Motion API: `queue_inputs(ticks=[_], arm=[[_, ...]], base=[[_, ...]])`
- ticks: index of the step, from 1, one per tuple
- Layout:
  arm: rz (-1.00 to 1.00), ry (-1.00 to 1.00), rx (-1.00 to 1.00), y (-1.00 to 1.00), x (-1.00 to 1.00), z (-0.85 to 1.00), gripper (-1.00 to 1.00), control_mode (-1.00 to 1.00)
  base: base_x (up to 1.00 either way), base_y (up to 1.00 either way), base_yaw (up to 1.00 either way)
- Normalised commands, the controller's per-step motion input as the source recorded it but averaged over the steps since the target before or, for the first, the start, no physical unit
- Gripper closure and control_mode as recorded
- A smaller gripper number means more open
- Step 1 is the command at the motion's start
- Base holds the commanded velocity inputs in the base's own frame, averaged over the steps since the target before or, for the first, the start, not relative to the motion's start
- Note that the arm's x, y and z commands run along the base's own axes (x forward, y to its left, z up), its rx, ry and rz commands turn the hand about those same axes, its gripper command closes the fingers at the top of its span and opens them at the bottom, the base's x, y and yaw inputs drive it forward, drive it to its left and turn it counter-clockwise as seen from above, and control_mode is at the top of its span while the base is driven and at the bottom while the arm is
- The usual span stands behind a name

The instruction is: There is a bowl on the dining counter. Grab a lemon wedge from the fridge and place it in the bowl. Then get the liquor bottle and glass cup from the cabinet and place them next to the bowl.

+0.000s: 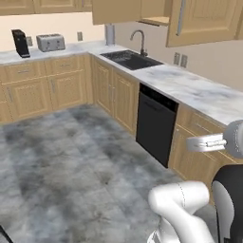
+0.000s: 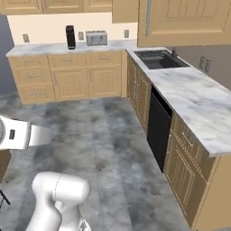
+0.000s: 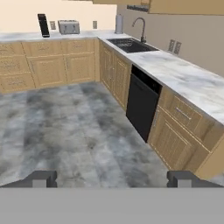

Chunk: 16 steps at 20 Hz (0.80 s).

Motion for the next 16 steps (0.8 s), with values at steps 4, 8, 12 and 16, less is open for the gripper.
queue_inputs(ticks=[4, 8, 12, 16], arm=[[0.0, 0.0, 0.0, 0.0, 0.0, 0.0, -1.0, 1.0], [0.0, 0.0, 0.0, 0.0, 0.0, 0.0, -1.0, 1.0], [0.0, 0.0, 0.0, 0.0, 0.0, 0.0, -1.0, 1.0], [0.0, 0.0, 0.0, 0.0, 0.0, 0.0, -1.0, 1.0]], base=[[0.9, 0.29, -0.13], [0.89, 0.24, -0.15], [0.85, 0.18, -0.15], [0.73, 0.19, -0.23]])
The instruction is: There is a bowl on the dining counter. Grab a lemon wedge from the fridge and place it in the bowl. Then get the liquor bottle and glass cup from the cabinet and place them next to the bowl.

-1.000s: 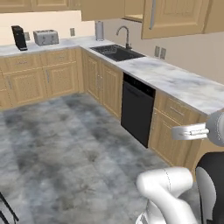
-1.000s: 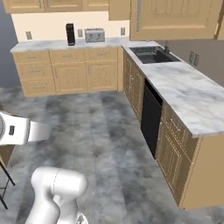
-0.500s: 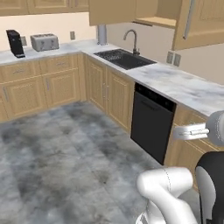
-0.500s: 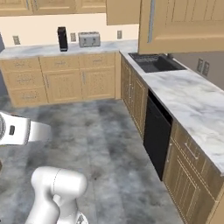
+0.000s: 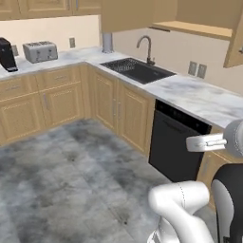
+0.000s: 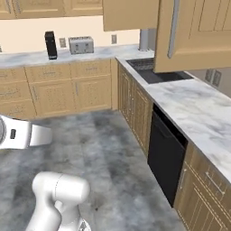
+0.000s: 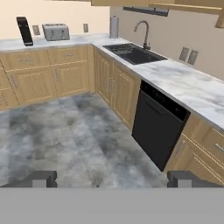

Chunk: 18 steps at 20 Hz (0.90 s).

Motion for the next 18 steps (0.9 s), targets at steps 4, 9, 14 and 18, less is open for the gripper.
queue_inputs(ticks=[4, 9, 14, 18], arm=[[0.0, 0.0, 0.0, 0.0, 0.0, 0.0, -1.0, 1.0], [0.0, 0.0, 0.0, 0.0, 0.0, 0.0, -1.0, 1.0], [0.0, 0.0, 0.0, 0.0, 0.0, 0.0, -1.0, 1.0], [0.0, 0.0, 0.0, 0.0, 0.0, 0.0, -1.0, 1.0]], base=[[0.56, 0.18, -0.33], [0.42, 0.1, -0.37], [0.47, 0.16, -0.37], [0.59, 0.27, -0.38]])
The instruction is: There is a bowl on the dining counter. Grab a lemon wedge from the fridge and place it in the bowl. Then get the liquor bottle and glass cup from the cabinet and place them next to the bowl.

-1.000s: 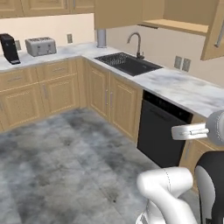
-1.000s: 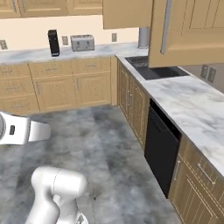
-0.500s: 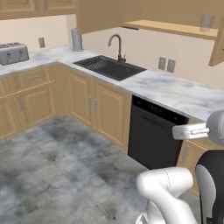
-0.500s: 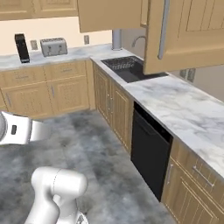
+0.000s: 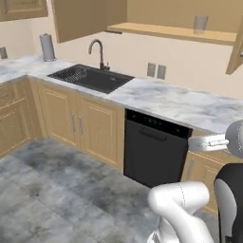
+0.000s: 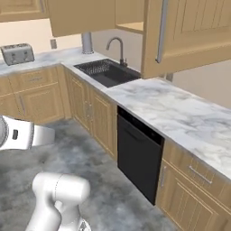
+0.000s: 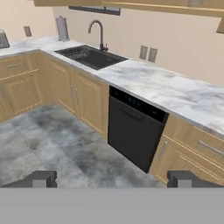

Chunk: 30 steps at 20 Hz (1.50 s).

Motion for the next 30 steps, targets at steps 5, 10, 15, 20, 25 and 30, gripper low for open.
queue_inputs(ticks=[5, 10, 15, 20, 25, 30], arm=[[0.0, 0.0, 0.0, 0.0, 0.0, 0.0, -1.0, 1.0], [0.0, 0.0, 0.0, 0.0, 0.0, 0.0, -1.0, 1.0], [0.0, 0.0, 0.0, 0.0, 0.0, 0.0, -1.0, 1.0], [0.0, 0.0, 0.0, 0.0, 0.0, 0.0, -1.0, 1.0], [0.0, 0.0, 0.0, 0.0, 0.0, 0.0, -1.0, 1.0], [0.0, 0.0, 0.0, 0.0, 0.0, 0.0, -1.0, 1.0]], base=[[0.64, 0.29, -0.37], [0.59, 0.25, -0.35], [0.59, 0.21, -0.34], [0.55, 0.14, -0.31], [0.58, 0.23, -0.34], [0.63, 0.32, -0.38]])
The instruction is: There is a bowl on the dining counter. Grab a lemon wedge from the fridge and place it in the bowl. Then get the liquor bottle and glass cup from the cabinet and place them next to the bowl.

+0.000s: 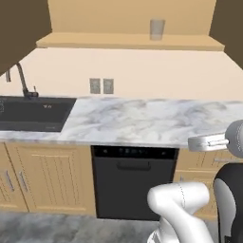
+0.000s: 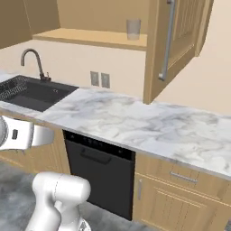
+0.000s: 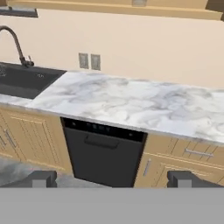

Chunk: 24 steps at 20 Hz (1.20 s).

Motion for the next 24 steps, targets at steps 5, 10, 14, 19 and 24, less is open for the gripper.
queue_inputs(ticks=[5, 10, 14, 19, 24], arm=[[0.0, 0.0, 0.0, 0.0, 0.0, 0.0, -1.0, 1.0], [0.0, 0.0, 0.0, 0.0, 0.0, 0.0, -1.0, 1.0], [0.0, 0.0, 0.0, 0.0, 0.0, 0.0, -1.0, 1.0], [0.0, 0.0, 0.0, 0.0, 0.0, 0.0, -1.0, 1.0], [0.0, 0.0, 0.0, 0.0, 0.0, 0.0, -1.0, 1.0]], base=[[0.66, 0.37, -0.37], [0.63, 0.28, -0.35], [0.63, 0.21, -0.32], [0.83, 0.21, -0.2], [0.81, 0.23, 0.02]])
